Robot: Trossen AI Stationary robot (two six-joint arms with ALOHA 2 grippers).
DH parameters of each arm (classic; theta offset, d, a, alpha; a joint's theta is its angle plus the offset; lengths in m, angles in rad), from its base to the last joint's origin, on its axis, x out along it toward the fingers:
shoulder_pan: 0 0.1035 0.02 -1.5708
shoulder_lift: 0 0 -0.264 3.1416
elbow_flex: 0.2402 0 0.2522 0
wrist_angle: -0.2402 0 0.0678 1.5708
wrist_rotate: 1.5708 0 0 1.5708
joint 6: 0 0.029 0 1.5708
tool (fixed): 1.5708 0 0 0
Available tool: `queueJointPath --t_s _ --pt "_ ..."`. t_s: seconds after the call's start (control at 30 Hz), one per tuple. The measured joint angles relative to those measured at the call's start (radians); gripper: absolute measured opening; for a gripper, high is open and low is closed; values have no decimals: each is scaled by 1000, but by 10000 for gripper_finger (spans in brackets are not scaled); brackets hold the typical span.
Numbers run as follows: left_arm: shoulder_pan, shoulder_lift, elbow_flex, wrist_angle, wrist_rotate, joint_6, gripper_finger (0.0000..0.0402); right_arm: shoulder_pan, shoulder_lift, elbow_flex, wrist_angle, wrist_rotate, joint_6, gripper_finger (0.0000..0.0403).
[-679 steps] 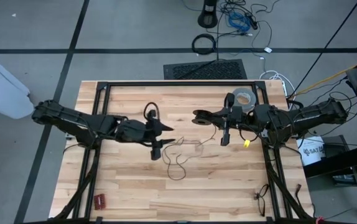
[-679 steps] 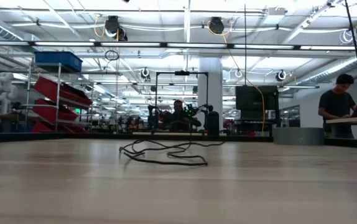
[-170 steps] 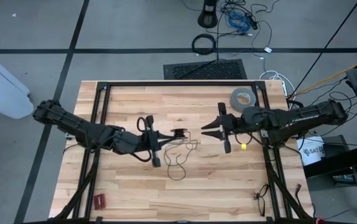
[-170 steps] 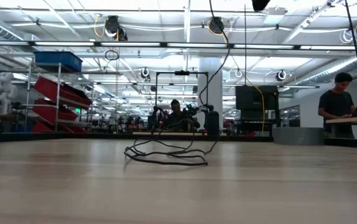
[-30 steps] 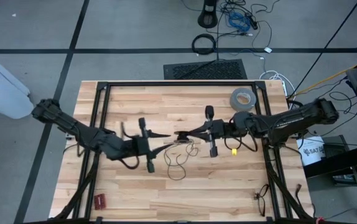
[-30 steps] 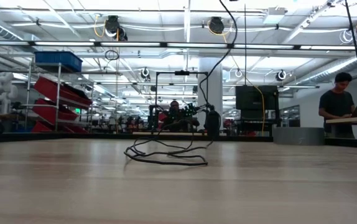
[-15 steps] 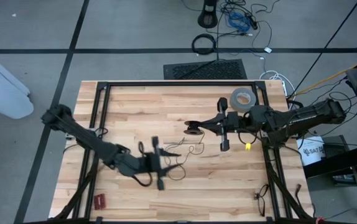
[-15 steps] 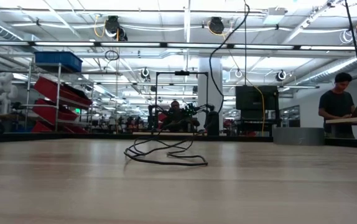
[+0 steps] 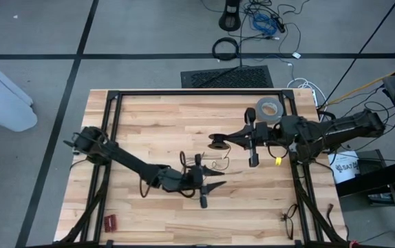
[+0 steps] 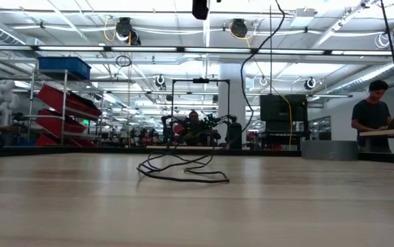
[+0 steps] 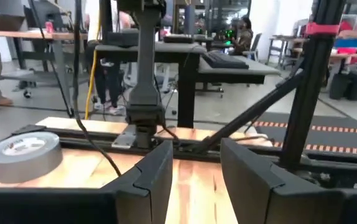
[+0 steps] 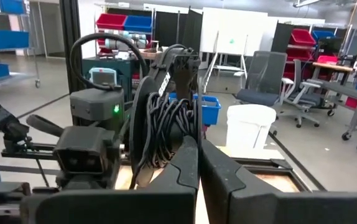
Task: Coil cords
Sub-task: Coil the black wire onto the spool
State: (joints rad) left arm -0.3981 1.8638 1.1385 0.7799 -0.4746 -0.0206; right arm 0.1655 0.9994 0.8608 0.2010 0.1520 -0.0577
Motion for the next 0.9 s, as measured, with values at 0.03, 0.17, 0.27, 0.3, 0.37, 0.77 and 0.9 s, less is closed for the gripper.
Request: queueJointPath --t_s 0.03,0.17,0.27,0.3,0.37,0.77,0.9 --pt "0 7 0 14 -4 0 141 0 -5 0 -9 0 6 0" --pt "13 11 -21 2 -27 0 141 1 -26 0 -43 0 19 0" --pt "39 13 -51 35 -28 0 141 1 -41 0 -56 0 20 0" --pt "52 13 -57 49 -18 -1 141 1 -45 0 -57 0 20 0" --pt "84 15 -60 58 40 -1 141 1 -48 0 -60 0 17 0" --pt "149 95 -60 138 132 32 141 1 -48 0 -90 0 28 0" --pt "148 95 -60 139 143 28 141 0 -48 0 -91 1 28 0"
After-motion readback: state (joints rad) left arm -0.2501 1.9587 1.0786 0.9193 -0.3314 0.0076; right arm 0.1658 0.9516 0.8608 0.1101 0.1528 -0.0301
